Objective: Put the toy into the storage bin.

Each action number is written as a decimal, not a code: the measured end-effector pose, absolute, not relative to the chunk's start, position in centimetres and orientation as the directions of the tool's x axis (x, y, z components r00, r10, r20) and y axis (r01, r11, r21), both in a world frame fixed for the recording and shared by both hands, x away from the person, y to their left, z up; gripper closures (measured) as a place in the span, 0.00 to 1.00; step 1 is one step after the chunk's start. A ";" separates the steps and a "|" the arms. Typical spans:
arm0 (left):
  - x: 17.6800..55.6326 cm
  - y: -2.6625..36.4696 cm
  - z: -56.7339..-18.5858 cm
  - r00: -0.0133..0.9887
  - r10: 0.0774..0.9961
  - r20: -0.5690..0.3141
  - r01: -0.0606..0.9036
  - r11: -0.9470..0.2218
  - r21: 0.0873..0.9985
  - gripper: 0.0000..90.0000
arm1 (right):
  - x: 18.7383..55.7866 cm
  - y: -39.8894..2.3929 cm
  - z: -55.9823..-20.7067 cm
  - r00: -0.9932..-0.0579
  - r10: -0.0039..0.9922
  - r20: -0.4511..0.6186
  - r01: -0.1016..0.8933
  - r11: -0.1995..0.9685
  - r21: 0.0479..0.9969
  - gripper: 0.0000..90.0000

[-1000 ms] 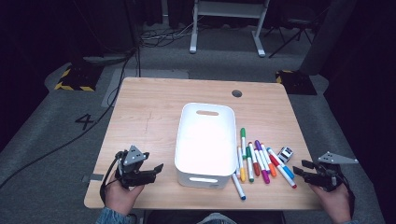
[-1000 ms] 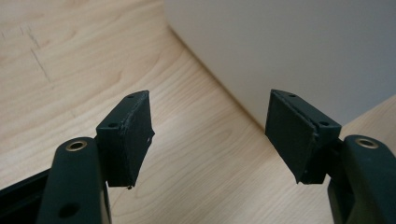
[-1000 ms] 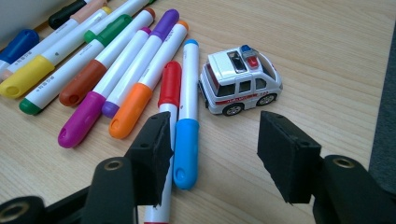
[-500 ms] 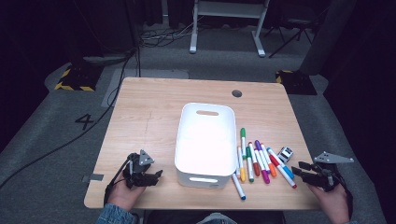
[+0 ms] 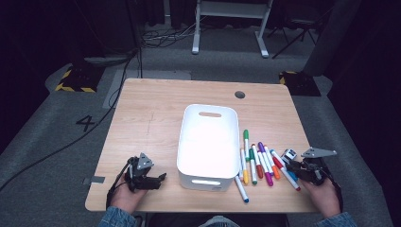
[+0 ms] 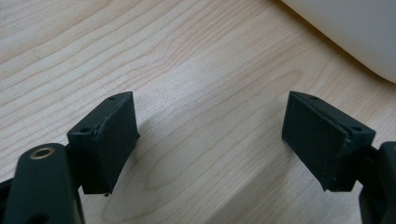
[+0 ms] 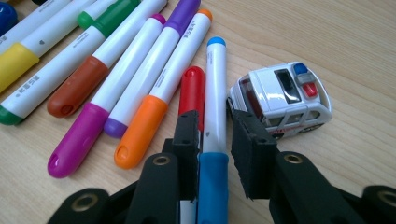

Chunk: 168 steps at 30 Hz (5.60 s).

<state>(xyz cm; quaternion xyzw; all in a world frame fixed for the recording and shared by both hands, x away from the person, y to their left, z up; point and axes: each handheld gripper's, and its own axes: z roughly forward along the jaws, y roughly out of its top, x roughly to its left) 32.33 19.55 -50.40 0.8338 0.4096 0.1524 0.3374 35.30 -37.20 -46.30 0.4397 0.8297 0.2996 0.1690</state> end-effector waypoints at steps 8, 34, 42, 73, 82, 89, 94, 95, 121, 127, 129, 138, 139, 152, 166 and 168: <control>32.3 19.6 -50.4 0.619 0.785 -0.025 0.582 -0.437 0.686 0.21 | 36.5 -36.6 -46.8 -0.562 0.827 -0.014 0.640 0.445 0.626 0.84; 32.4 19.5 -50.4 0.623 0.781 -0.026 0.580 -0.440 0.685 0.19 | 38.0 -35.8 -47.3 -0.539 0.842 -0.031 0.677 0.455 0.579 0.86; 32.4 19.5 -50.4 0.617 0.786 -0.023 0.586 -0.439 0.681 0.18 | 37.5 -35.6 -44.9 -0.547 0.837 0.002 0.665 0.432 0.609 0.86; 32.7 19.4 -50.4 0.620 0.784 -0.026 0.585 -0.440 0.681 0.17 | 36.7 -28.7 -34.0 -0.739 0.672 0.036 0.456 0.460 0.762 0.86; 32.7 19.4 -50.4 0.620 0.784 -0.027 0.585 -0.440 0.681 0.17 | 36.0 -24.2 -32.1 -0.815 0.578 0.045 0.385 0.482 0.787 0.86; 32.7 19.4 -50.4 0.620 0.784 -0.026 0.585 -0.440 0.682 0.17 | 35.9 -21.8 -31.9 -0.842 0.537 0.052 0.363 0.493 0.790 0.86; 32.7 19.4 -50.4 0.620 0.784 -0.026 0.585 -0.440 0.681 0.17 | 35.9 -20.6 -32.0 -0.857 0.512 0.057 0.354 0.503 0.789 0.86; 32.7 19.4 -50.4 0.620 0.784 -0.026 0.586 -0.440 0.681 0.17 | 35.9 -19.8 -32.0 -0.866 0.497 0.061 0.345 0.504 0.792 0.86; 32.7 19.4 -50.4 0.621 0.784 -0.025 0.584 -0.440 0.682 0.17 | 35.0 -14.9 -35.3 -0.912 0.381 0.151 0.360 0.571 0.738 0.86; 32.6 19.4 -50.4 0.618 0.786 -0.026 0.585 -0.438 0.683 0.17 | 34.8 -14.3 -35.9 -0.915 0.372 0.156 0.367 0.605 0.707 0.86; 32.6 19.4 -50.4 0.617 0.787 -0.026 0.586 -0.437 0.683 0.17 | 34.7 -14.2 -36.0 -0.916 0.373 0.147 0.365 0.624 0.691 0.86; 32.6 19.4 -50.4 0.617 0.786 -0.027 0.586 -0.437 0.682 0.17 | 34.3 -13.6 -36.4 -0.931 0.343 0.125 0.343 0.702 0.624 0.85; 32.6 19.4 -50.4 0.617 0.787 -0.026 0.586 -0.437 0.682 0.17 | 34.2 -13.5 -36.5 -0.925 0.356 0.134 0.360 0.703 0.613 0.85; 32.6 19.4 -50.4 0.617 0.787 -0.027 0.586 -0.437 0.682 0.17 | 34.5 -13.6 -36.7 -0.908 0.395 0.141 0.400 0.714 0.575 0.62; 32.6 19.4 -50.4 0.615 0.788 -0.027 0.586 -0.434 0.684 0.17 | 34.9 -18.0 -33.8 -0.880 0.461 0.117 0.408 0.606 0.683 0.58; 32.7 19.4 -50.4 0.610 0.792 -0.022 0.588 -0.434 0.683 0.17 | 34.8 -18.3 -33.7 -0.870 0.477 0.126 0.422 0.588 0.690 0.58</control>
